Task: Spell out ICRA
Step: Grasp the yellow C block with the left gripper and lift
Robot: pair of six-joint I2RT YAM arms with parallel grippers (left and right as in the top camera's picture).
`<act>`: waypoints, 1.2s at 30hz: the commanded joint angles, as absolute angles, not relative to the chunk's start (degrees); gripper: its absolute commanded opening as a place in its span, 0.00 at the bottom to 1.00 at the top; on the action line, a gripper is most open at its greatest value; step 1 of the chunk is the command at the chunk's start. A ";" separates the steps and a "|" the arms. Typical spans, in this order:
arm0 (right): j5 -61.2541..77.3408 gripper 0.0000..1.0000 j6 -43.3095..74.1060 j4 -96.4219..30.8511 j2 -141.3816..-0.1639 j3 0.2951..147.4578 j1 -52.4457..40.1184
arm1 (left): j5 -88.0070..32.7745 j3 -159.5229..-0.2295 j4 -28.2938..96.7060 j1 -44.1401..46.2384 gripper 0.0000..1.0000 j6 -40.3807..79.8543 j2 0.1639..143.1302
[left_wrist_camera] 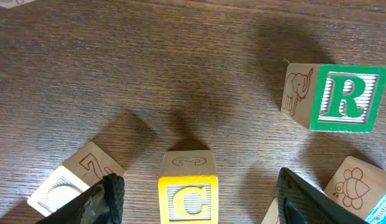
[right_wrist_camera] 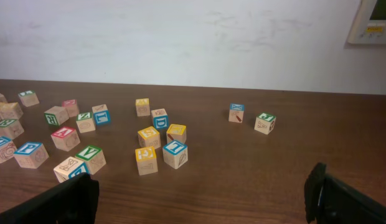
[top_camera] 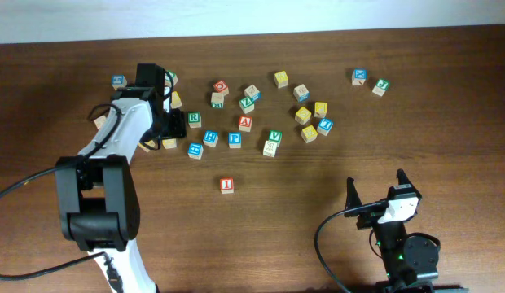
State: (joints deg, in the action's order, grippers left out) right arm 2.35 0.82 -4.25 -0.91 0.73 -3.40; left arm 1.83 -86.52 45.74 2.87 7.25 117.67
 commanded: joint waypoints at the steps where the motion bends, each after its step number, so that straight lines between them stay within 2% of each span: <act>1: 1.87 0.98 0.40 -4.47 -0.47 0.32 -2.96 | 0.67 -86.21 45.63 2.83 0.70 6.33 118.30; 5: 1.87 0.98 0.43 -4.47 -0.47 0.32 -2.96 | -1.74 -86.21 45.47 2.83 0.69 6.33 118.30; 8: 1.85 0.98 0.40 -4.47 -0.47 0.32 -2.96 | -0.05 -86.08 45.52 2.83 0.64 6.39 118.30; 21: 1.87 0.98 0.40 -4.47 -0.47 0.32 -2.96 | 1.17 -83.66 43.27 2.83 0.59 6.37 122.15; 25: 1.87 0.98 0.40 -4.47 -0.47 0.32 -2.96 | 1.50 -83.66 43.27 2.83 0.51 6.37 122.13; 28: 1.87 0.98 0.40 -4.47 -0.47 0.32 -2.96 | 1.50 -83.68 43.20 2.83 0.36 6.37 122.13; 32: 1.87 0.98 0.40 -4.47 -0.47 0.32 -2.96 | 1.50 -83.68 43.13 2.83 0.31 6.37 122.13; 36: 1.87 0.98 0.40 -4.47 -0.47 0.32 -2.96 | 1.45 -83.79 43.42 2.83 0.31 6.37 122.13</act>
